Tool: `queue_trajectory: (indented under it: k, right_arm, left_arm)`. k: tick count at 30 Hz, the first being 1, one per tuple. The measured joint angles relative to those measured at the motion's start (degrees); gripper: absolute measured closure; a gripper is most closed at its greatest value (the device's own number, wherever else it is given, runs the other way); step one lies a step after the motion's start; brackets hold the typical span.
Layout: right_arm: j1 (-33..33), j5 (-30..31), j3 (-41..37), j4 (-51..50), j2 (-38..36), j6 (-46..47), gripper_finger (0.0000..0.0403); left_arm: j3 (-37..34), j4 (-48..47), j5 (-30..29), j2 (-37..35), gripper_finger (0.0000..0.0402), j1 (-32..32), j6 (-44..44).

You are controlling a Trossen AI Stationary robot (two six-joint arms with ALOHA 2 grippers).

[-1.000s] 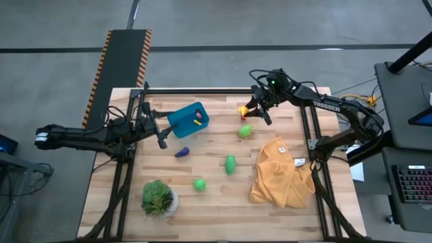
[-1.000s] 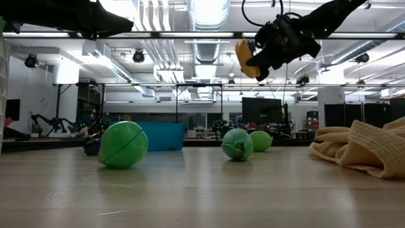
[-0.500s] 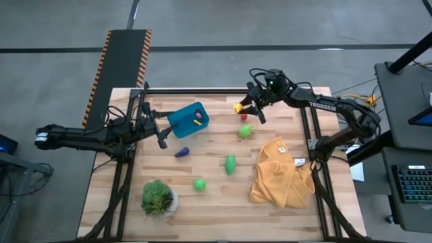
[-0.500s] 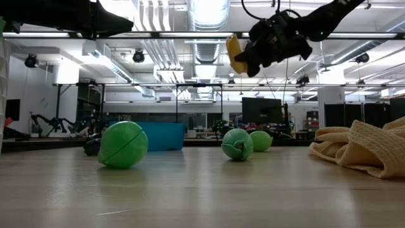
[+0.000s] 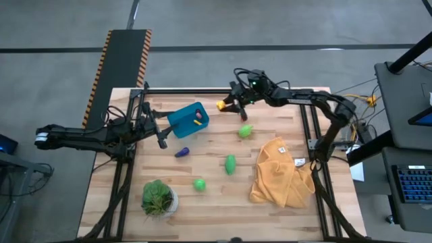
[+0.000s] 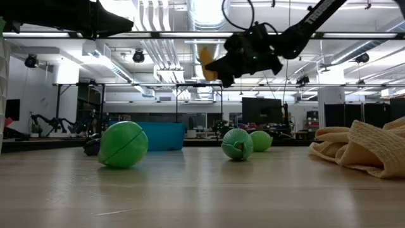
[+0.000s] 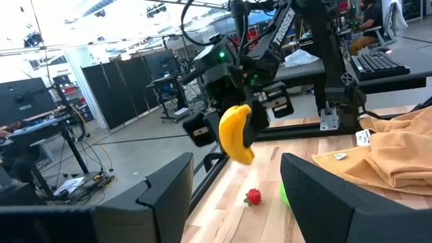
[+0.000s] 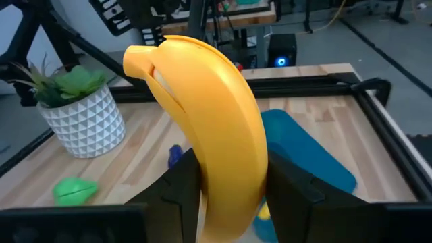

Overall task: Pick and placing Produce into tupperware
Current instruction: Put the banana into the blue bin

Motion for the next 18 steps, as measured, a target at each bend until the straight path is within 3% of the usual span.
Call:
queue_trajectory:
  k: [18]
  right_arm:
    - [5.21, 0.43, 24.54, -6.02, 20.96, 3.91, 0.0279]
  left_arm:
    - [-0.09, -0.09, -0.02, -0.09, 0.0192, 0.0, 0.0]
